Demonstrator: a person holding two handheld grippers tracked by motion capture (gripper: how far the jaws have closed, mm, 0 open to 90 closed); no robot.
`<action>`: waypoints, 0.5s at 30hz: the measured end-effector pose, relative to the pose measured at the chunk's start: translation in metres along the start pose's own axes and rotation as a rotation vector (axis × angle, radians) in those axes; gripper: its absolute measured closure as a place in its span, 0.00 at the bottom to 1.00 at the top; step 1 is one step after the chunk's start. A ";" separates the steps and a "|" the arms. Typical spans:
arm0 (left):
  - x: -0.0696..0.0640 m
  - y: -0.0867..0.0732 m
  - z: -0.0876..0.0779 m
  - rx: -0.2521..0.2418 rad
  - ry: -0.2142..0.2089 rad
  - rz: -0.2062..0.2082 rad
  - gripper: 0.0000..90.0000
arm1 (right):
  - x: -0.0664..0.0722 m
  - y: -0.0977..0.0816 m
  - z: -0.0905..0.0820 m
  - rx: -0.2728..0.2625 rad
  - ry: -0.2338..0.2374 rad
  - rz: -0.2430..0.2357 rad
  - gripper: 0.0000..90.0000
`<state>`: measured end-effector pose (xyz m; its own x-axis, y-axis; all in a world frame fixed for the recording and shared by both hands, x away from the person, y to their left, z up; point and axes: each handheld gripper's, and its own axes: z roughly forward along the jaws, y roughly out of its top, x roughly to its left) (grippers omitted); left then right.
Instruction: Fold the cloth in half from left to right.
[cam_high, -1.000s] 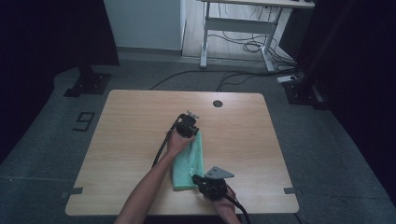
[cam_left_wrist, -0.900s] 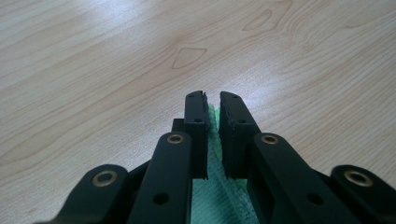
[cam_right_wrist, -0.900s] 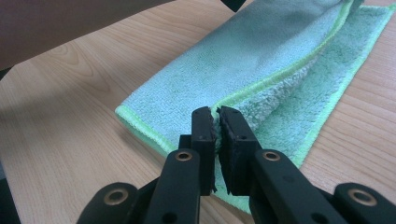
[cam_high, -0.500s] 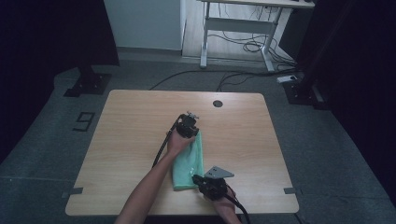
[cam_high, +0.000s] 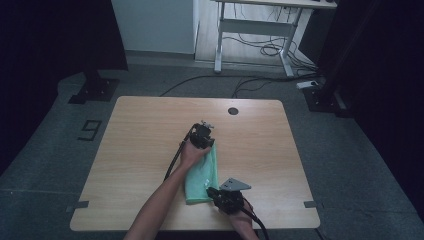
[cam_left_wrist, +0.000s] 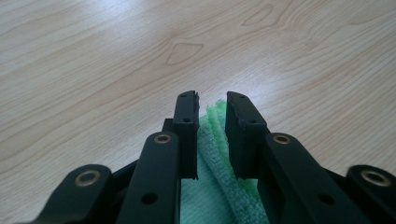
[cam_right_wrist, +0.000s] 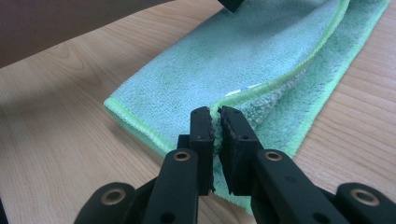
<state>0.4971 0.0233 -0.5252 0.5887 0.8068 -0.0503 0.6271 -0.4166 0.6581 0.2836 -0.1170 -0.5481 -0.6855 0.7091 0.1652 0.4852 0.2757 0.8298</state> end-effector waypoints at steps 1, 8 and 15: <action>-0.001 0.000 0.000 -0.003 0.000 0.001 0.82 | 0.000 0.000 0.000 0.001 -0.001 0.001 0.92; -0.004 0.002 -0.001 -0.013 -0.004 0.004 0.82 | 0.000 -0.002 -0.001 0.006 -0.007 0.006 0.90; -0.004 0.002 -0.004 -0.036 -0.022 0.002 0.74 | -0.003 -0.004 0.000 0.055 -0.061 0.017 0.73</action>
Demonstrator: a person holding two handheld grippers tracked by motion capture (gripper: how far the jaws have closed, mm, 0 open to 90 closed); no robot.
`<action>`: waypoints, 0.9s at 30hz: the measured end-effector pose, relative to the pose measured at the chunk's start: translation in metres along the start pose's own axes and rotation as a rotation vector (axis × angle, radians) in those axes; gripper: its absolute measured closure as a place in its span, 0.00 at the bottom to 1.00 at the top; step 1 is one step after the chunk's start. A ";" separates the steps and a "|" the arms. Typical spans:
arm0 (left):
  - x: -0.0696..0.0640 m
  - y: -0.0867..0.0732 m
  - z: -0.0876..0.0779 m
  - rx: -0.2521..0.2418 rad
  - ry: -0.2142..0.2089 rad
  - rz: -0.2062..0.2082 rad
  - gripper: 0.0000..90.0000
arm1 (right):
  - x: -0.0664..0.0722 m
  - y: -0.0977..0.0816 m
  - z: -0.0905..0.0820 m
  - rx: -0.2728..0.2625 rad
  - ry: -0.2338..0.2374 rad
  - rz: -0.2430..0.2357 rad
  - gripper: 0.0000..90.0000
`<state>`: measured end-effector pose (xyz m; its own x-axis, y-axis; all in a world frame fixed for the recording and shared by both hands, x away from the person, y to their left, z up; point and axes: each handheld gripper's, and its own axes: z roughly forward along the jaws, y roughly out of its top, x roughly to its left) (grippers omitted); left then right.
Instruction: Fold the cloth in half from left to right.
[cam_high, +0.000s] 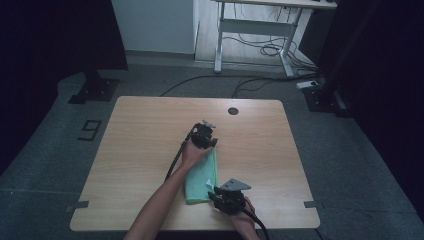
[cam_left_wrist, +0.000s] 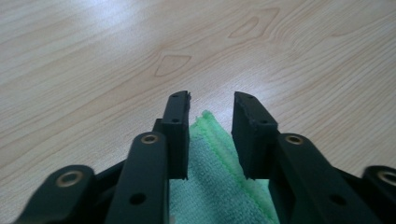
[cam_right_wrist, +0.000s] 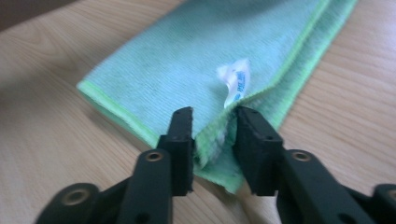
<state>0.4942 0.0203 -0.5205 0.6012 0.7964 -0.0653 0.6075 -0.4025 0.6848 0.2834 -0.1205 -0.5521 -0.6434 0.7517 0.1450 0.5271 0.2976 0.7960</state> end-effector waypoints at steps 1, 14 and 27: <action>0.000 0.000 -0.002 -0.009 -0.007 -0.002 0.73 | 0.000 -0.001 -0.001 0.001 -0.003 0.006 0.72; 0.009 -0.013 -0.038 -0.036 -0.012 0.009 0.62 | -0.011 0.000 -0.022 -0.052 -0.053 0.048 0.56; 0.018 -0.040 -0.056 -0.038 -0.018 0.012 0.62 | 0.000 0.026 -0.010 -0.084 0.024 0.011 0.66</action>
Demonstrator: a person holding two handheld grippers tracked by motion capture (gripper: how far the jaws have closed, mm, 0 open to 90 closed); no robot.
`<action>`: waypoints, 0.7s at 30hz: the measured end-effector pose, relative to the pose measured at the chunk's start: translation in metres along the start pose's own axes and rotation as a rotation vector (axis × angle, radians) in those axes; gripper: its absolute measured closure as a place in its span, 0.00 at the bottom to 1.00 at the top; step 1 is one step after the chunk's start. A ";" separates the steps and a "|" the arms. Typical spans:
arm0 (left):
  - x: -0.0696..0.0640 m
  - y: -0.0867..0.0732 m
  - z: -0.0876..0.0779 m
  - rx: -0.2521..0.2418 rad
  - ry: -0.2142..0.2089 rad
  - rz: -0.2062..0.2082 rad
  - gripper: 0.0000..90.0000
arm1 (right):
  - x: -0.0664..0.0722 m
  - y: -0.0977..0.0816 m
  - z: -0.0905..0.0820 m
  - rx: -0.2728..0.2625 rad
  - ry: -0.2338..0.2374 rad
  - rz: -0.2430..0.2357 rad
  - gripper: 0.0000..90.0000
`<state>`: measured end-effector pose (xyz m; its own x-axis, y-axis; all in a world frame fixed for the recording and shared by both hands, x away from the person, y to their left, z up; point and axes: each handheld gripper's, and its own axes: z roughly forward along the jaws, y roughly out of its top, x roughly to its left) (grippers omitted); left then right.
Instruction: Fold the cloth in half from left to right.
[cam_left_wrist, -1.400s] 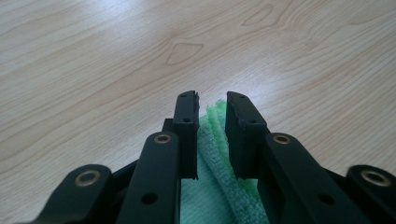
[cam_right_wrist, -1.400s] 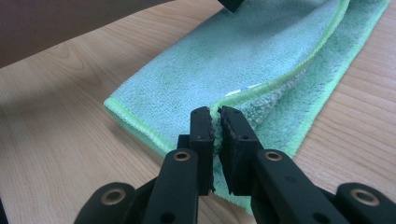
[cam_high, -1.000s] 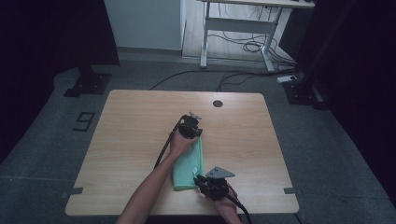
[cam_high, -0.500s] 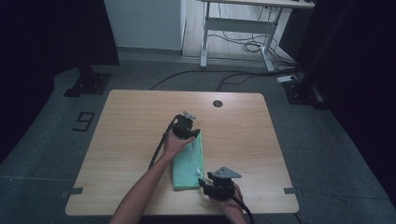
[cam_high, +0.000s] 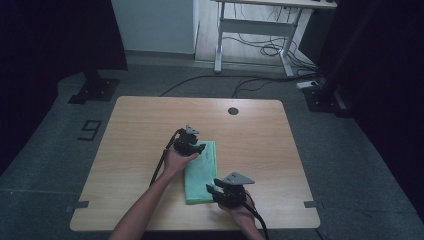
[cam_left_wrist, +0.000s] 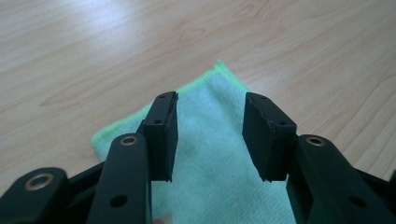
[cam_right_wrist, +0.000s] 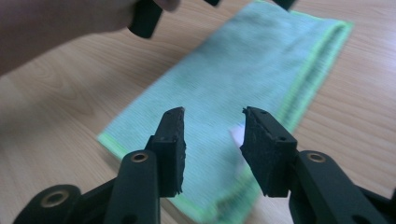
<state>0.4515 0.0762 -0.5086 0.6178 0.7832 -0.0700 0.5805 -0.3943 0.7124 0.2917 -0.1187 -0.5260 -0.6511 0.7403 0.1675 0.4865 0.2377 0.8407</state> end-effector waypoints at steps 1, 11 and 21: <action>0.000 -0.001 0.001 0.004 0.002 0.002 0.62 | 0.001 0.002 0.002 0.003 0.007 -0.007 0.66; 0.010 -0.015 0.014 0.039 0.030 -0.021 0.59 | 0.002 -0.005 0.026 0.100 0.009 -0.053 0.66; 0.013 -0.016 0.025 0.032 0.035 -0.023 0.59 | -0.003 -0.013 0.023 0.135 0.000 -0.066 0.66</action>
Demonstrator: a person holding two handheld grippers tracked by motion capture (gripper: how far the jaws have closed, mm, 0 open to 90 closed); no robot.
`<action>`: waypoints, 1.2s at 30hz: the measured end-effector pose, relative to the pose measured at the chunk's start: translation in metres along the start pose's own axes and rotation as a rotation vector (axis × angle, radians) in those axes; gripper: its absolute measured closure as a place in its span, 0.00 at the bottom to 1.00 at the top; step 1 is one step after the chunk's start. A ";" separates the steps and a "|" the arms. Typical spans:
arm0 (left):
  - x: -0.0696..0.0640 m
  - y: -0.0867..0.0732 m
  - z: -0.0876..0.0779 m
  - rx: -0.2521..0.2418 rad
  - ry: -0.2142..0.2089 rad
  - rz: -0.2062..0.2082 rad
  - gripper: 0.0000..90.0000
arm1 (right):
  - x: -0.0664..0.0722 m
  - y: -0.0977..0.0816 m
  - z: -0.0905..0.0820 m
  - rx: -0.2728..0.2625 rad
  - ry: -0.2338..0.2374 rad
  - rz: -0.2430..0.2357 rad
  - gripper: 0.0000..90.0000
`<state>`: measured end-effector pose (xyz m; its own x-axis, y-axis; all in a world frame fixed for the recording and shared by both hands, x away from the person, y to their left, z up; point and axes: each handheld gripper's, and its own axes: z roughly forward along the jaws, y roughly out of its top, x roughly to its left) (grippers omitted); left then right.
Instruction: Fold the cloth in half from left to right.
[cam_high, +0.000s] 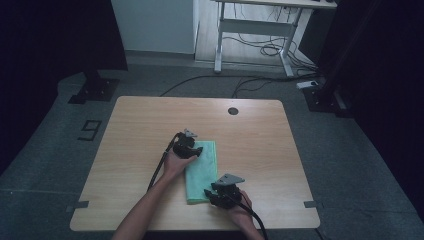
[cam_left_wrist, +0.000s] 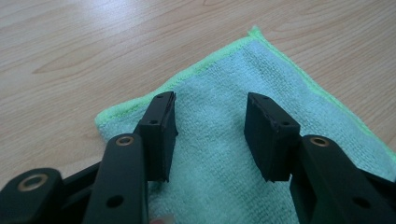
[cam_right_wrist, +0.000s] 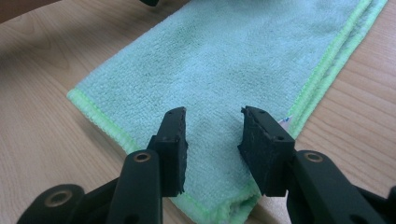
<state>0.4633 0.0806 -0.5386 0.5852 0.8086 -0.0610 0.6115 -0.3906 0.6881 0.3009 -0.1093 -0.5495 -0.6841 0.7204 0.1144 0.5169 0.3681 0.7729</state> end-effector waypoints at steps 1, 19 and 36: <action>0.000 0.000 0.000 0.000 0.001 0.003 0.59 | 0.000 -0.001 0.000 -0.002 0.001 0.001 0.66; 0.012 -0.007 -0.030 -0.024 -0.018 0.029 0.60 | -0.002 0.009 -0.001 -0.037 0.017 -0.007 0.62; 0.012 -0.010 -0.010 0.003 -0.020 0.028 0.60 | -0.011 0.023 0.024 0.026 -0.002 -0.061 0.56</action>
<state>0.4585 0.0987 -0.5393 0.6125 0.7885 -0.0561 0.5962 -0.4142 0.6877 0.3331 -0.0947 -0.5483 -0.7138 0.6972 0.0666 0.4874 0.4263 0.7621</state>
